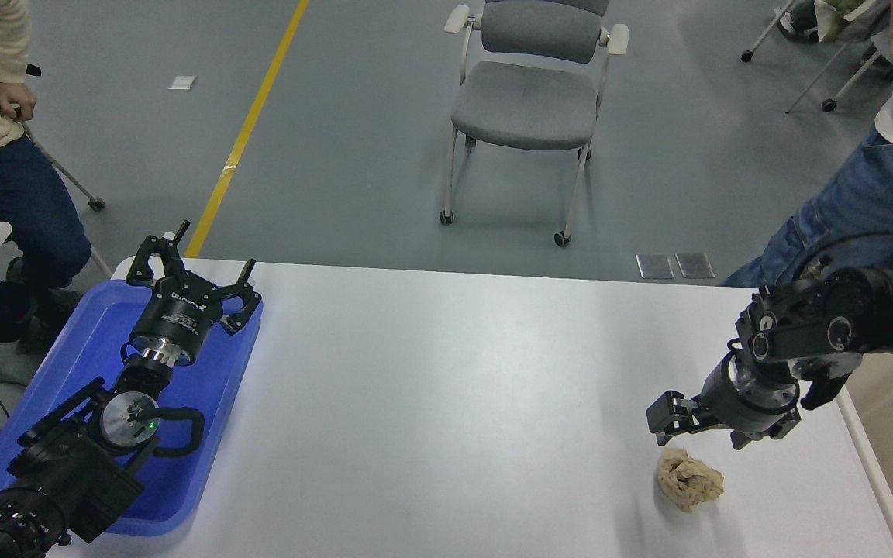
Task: Pick up paper ball place in dustbin
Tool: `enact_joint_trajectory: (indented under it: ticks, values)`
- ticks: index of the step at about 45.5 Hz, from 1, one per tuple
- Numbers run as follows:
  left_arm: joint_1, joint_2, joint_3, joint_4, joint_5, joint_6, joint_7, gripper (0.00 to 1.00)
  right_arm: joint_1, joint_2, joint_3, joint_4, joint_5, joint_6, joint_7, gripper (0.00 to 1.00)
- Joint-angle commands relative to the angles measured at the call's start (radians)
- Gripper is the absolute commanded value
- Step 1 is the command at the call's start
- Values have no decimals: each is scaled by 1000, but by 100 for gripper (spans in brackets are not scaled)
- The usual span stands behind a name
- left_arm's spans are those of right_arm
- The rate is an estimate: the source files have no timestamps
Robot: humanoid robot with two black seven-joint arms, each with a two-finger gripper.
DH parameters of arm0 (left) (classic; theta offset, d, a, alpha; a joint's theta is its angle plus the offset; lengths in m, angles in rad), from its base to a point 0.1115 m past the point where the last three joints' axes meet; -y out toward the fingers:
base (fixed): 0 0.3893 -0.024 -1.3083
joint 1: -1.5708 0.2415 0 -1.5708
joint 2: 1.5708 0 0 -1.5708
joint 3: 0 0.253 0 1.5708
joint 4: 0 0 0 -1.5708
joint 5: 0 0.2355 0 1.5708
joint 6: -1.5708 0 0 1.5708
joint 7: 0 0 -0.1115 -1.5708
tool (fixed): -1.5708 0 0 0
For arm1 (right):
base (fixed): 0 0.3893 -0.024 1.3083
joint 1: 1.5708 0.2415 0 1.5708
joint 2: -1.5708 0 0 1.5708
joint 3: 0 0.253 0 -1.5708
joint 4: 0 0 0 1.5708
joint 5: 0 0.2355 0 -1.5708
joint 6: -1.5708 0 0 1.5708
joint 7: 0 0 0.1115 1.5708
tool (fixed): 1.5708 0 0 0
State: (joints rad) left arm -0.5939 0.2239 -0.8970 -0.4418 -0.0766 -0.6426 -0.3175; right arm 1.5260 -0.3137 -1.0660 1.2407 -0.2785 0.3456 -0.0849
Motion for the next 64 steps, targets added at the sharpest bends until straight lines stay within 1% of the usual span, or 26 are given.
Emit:
enact_joint_trajectory:
  ticks: [1, 11, 24, 36, 44, 50, 52, 54, 57, 60, 61, 62, 64]
  values:
    - [0, 0, 0, 0, 0, 0, 0, 100, -115, 21, 20, -60, -34, -65, -1, 98]
    - [0, 0, 0, 0, 0, 0, 0, 100, -167, 36, 21, -79, -34, -109, 1, 98]
    - [-1, 0, 0, 0, 0, 0, 0, 100, -175, 48, 26, -89, -33, -114, 1, 98]
    - [0, 0, 0, 0, 0, 0, 0, 100, -234, 61, 63, -153, -33, -116, -1, 97]
    - [0, 0, 0, 0, -2, 1, 0, 100, -259, 64, 64, -164, -34, -117, -1, 93]
    - [0, 0, 0, -2, 0, 0, 0, 100, -277, 64, 66, -178, -34, -117, -1, 85]
    - [0, 0, 0, 0, 0, 0, 0, 100, -277, 64, 66, -178, -33, -117, -1, 80]
    - [0, 0, 0, 0, 0, 0, 0, 100, -276, 65, 66, -178, -28, -117, -2, 68]
    - [0, 0, 0, 0, 0, 0, 0, 100, -274, 61, 64, -178, -19, -114, -4, 46]
    - [0, 0, 0, 0, 0, 0, 0, 100, -274, 54, 60, -176, -13, -108, -6, 15]
    - [0, 0, 0, 0, 0, 0, 0, 100, -274, 53, 57, -176, -13, -106, -6, 7]
    - [-1, 0, 0, 0, -2, 0, 0, 100, -273, 51, 54, -176, -13, -106, -6, 2]
    - [0, 0, 0, 0, 0, 0, 0, 100, -270, 47, 50, -175, -11, -103, -6, 0]
